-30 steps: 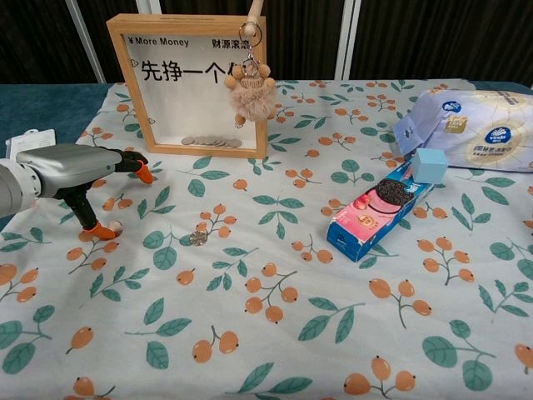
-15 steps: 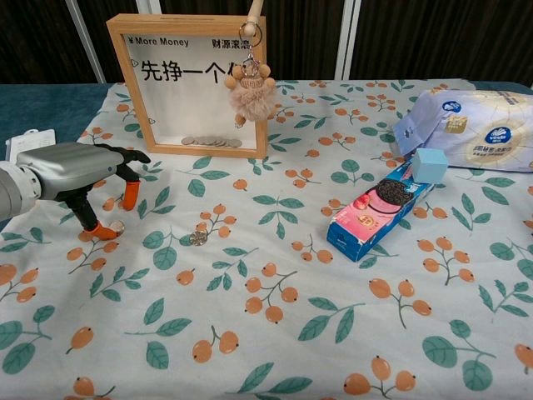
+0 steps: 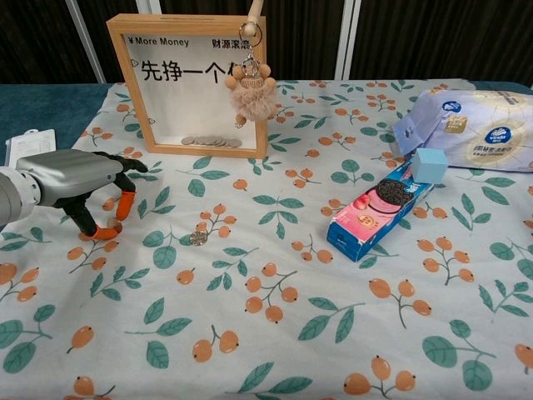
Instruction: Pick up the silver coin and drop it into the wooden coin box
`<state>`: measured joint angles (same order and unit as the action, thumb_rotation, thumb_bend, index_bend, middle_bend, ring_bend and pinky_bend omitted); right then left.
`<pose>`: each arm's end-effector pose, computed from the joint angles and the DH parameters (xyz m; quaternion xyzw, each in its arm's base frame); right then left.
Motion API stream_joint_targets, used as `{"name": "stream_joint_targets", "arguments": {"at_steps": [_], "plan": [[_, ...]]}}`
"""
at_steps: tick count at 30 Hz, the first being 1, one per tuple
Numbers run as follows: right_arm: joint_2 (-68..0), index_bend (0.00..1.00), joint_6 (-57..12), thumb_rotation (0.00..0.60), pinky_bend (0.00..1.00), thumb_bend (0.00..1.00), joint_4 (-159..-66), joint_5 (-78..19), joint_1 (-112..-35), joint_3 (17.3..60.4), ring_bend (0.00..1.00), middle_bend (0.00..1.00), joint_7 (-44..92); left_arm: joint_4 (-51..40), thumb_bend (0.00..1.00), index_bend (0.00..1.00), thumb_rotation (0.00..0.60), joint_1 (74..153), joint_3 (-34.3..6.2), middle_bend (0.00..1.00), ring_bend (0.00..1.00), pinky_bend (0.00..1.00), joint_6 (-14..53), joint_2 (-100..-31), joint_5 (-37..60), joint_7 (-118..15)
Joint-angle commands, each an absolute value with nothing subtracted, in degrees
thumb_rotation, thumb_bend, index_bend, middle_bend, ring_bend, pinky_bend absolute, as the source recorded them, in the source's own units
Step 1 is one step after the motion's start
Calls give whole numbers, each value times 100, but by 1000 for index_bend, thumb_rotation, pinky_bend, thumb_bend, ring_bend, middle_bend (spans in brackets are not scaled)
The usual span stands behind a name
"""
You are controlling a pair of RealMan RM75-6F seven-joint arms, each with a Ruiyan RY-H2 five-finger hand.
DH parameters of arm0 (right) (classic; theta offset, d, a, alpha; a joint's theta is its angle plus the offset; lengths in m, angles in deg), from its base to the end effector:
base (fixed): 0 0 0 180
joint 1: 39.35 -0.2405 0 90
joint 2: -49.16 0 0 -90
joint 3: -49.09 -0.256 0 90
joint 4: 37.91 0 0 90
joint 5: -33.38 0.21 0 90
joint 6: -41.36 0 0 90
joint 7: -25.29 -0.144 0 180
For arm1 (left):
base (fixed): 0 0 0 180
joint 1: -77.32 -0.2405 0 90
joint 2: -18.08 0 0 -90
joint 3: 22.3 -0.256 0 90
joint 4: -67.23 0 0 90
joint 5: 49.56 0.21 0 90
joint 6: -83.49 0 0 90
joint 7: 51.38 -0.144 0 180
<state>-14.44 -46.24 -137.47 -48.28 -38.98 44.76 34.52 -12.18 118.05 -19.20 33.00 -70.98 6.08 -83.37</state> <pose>-0.3078 -0.1563 0.1638 0.5528 -0.4000 0.3516 0.6410 -0.2163 0.3275 -0.0329 -0.7912 -0.3530 -0.2114 0.4525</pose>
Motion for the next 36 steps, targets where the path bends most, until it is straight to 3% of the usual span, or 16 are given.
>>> {"name": "stream_joint_targets", "arguments": {"at_steps": [1,19,27,31,36], "plan": [[-1444,96,-4623,600,0,369,-13751,-4824,-3897,4477,4,46,3449,-1204,390,605,600,11809,-1929,43,0,18,3304,-7102,579,-8349],[-1429,96,-4600,600,0,369,-13777,-4802,-3901,4478,4,46,3437,-1595,441,621,600,11854,-1880,42,0,17,3129,-6812,223,-8609],[-1424,96,-4603,600,0,369,-13786,-4787,-3898,4471,4,45,3418,-3125,463,621,600,12018,-1643,48,0,17,3071,-5508,32,-8771],[-1424,96,-4614,600,0,369,-13798,-4769,-3890,4461,4,46,3376,-3982,463,631,600,12279,-1303,60,0,17,3088,-4523,-376,-8895],[-1421,96,-4604,600,0,369,-13820,-4692,-3882,4432,4,46,3309,-4418,463,639,600,12735,-730,73,0,17,3692,-3515,-1208,-8451]]}}
